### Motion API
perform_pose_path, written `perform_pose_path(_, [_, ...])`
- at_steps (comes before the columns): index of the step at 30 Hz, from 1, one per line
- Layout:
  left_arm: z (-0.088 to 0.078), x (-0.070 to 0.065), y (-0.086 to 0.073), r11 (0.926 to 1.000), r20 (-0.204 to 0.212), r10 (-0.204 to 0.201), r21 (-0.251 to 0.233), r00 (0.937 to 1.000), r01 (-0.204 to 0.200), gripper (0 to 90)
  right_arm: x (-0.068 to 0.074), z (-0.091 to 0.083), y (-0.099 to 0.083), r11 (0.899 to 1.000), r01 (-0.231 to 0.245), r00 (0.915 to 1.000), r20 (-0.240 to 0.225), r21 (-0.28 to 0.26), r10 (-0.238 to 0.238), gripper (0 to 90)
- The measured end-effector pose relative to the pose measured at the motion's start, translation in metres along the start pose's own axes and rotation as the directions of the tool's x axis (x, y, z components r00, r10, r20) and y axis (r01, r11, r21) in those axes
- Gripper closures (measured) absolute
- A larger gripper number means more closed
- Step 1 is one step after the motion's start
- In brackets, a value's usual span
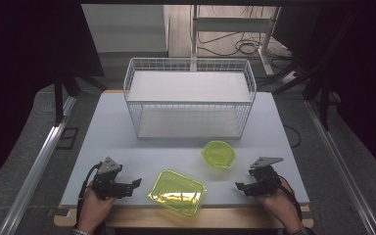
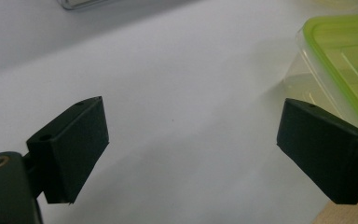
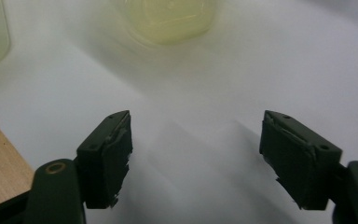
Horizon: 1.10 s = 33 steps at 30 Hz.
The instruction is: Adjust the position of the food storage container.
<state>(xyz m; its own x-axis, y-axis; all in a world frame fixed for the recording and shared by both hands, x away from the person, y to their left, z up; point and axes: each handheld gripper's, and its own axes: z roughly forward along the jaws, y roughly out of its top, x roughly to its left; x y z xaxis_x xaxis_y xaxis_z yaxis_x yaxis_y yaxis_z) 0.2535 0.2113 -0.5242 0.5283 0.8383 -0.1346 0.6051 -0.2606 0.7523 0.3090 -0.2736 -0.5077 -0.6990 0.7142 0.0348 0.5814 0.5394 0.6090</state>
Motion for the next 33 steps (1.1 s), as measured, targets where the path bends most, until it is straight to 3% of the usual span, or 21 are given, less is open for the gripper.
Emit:
perform_pose_path(14, [0.005,-0.001,-0.002,0.999,-0.009,0.043,-0.014,0.999,-0.043,6.3,0.001,-0.003,0.003,1.0,-0.004,0.9997,-0.025,-0.028,0.003,39.8])
perform_pose_path(21, [0.008,-0.004,-0.003,0.9963,-0.014,0.085,-0.014,0.9963,-0.085,5.6,-0.003,-0.009,0.006,0.999,-0.036,0.9982,-0.048,-0.018,0.035,53.1])
perform_pose_path(29, [0.008,-0.005,-0.002,0.9951,-0.024,0.097,-0.018,0.995,-0.097,5.6,-0.001,-0.02,0.017,0.999,-0.011,0.9964,-0.085,-0.041,0.007,64.9])
perform_pose_path(33, [0.009,-0.005,-0.002,0.9943,-0.031,0.105,-0.015,0.994,-0.106,5.6,0.001,-0.024,0.028,0.998,-0.007,0.9941,-0.109,-0.06,0.0,76.4])
